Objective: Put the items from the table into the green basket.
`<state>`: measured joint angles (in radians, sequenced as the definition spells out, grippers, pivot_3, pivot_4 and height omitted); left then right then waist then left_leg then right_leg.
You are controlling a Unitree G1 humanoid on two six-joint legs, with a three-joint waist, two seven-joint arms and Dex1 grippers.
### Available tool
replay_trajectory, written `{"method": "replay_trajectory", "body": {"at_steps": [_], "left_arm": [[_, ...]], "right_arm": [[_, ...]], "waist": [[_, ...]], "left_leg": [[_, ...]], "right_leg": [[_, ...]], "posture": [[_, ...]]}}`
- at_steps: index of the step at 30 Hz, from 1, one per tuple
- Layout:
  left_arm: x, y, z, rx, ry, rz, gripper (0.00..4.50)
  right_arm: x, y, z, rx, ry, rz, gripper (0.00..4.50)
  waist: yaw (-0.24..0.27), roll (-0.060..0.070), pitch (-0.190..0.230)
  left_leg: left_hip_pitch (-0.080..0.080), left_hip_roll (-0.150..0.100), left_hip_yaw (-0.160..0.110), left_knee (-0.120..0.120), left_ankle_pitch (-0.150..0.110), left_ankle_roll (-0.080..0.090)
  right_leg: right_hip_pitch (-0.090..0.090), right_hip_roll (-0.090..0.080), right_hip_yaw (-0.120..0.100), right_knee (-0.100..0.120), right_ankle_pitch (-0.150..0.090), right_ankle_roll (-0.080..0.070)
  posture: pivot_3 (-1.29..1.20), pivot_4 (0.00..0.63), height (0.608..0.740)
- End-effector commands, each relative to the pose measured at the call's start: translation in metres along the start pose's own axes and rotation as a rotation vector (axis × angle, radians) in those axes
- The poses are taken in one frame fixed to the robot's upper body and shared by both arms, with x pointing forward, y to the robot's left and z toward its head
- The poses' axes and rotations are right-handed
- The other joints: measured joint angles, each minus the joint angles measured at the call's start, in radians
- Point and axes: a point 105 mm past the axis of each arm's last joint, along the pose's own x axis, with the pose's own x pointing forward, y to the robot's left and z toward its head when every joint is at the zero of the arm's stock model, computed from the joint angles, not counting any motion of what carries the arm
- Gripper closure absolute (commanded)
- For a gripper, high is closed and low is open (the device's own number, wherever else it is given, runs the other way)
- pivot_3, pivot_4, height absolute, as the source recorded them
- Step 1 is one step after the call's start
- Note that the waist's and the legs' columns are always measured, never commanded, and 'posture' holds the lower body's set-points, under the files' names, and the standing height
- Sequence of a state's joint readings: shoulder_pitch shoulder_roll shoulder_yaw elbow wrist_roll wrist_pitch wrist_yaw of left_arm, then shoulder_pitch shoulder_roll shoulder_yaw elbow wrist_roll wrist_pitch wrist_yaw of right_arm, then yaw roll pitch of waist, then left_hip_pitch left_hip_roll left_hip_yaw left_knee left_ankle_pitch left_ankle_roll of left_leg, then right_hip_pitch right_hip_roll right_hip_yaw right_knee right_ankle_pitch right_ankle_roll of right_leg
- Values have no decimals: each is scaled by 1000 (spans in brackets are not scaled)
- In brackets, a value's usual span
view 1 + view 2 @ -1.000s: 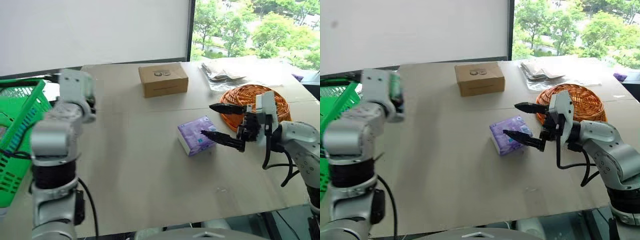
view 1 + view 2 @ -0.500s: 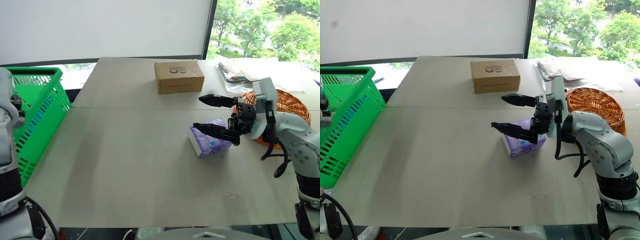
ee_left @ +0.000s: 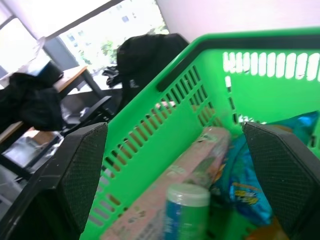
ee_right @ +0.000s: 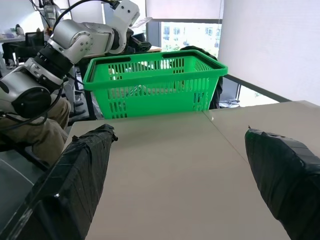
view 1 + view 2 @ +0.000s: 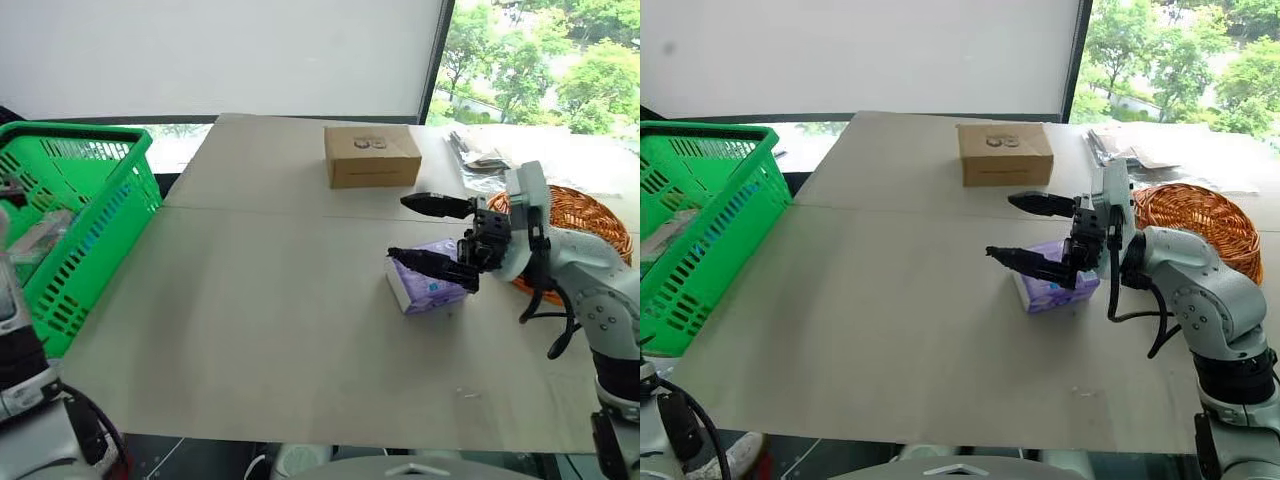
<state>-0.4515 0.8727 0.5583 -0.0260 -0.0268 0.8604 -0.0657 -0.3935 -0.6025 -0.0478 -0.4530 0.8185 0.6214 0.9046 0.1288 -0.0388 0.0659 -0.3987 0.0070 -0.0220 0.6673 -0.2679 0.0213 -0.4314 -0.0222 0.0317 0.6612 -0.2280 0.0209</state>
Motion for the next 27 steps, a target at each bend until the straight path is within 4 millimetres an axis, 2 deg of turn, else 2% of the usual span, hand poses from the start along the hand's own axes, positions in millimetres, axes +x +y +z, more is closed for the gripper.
{"method": "replay_trajectory", "body": {"at_steps": [1,3,5,7,8,10,12,15,18,22,23,25,27], "left_arm": [[-24,-66,50,-56,-257,-370,51],[-55,-111,52,-2,-310,-664,51],[-96,-147,33,93,-287,-974,51],[-125,-159,14,161,-231,-1164,51],[-148,-163,1,221,-211,-1292,51],[-179,-163,-15,272,-170,-1468,51],[-186,-163,-14,269,-188,-1498,51],[-192,-162,-12,273,-204,-1524,51],[-199,-163,-12,268,-205,-1563,51],[-199,-164,-15,292,-195,-1560,51],[-199,-164,-15,295,-193,-1557,0],[-199,-164,-15,295,-193,-1556,0],[-200,-165,-14,292,-196,-1556,0]], "right_arm": [[-10,-8,-10,-83,92,-63,0],[-19,-10,-30,-138,204,-70,0],[-30,-10,-52,-192,340,-56,0],[-40,-10,-67,-241,434,-40,0],[-47,-12,-77,-271,499,-34,0],[-60,-22,-93,-354,620,-40,0],[-65,-33,-99,-423,667,-69,0],[-67,-38,-107,-475,701,-57,0],[-65,-48,-112,-534,732,-78,0],[-62,-54,-118,-568,748,-76,0],[-62,-55,-119,-574,751,-73,393],[-61,-56,-120,-590,752,-68,893],[-58,-56,-118,-595,731,-70,1832]], "waist": [[8,-1,-2],[7,-1,-3],[-3,2,-5],[-14,6,-7],[-27,6,-6],[-47,8,-6],[-50,9,-5],[-51,14,-2],[-58,17,0],[-65,17,-1],[-64,17,-1],[-64,17,-1],[-63,17,-1]], "left_leg": [[0,0,-1,1,0,0],[0,-1,0,1,0,0],[-1,-1,0,1,0,0],[1,-1,6,0,-1,2],[1,0,9,0,-2,4],[1,1,12,0,-2,4],[2,2,13,0,-2,4],[6,3,13,3,-1,4],[22,3,17,3,-1,5],[24,3,16,3,-1,5],[24,3,16,3,-1,5],[23,3,15,3,-1,5],[22,4,15,2,-1,5]], "right_leg": [[1,-1,-2,-1,0,0],[2,-3,-2,-1,0,-1],[2,-3,-2,-1,-2,-4],[1,-6,-2,-1,-2,-4],[0,-6,-2,-1,-2,-4],[-1,-5,-2,-1,-2,-4],[-1,-3,-3,-1,-3,-4],[4,3,-5,0,-3,-5],[19,9,-8,-1,-6,-1],[20,10,-5,0,-6,0],[20,10,-4,0,-6,0],[19,10,-4,-1,-6,-1],[19,10,-3,-1,-4,-4]], "posture": [[182,19,740],[177,19,740],[172,19,740],[172,19,740],[168,18,740],[164,19,740],[164,19,740],[164,19,740],[164,19,740],[164,19,740],[164,19,740],[181,19,740],[181,19,740]]}}
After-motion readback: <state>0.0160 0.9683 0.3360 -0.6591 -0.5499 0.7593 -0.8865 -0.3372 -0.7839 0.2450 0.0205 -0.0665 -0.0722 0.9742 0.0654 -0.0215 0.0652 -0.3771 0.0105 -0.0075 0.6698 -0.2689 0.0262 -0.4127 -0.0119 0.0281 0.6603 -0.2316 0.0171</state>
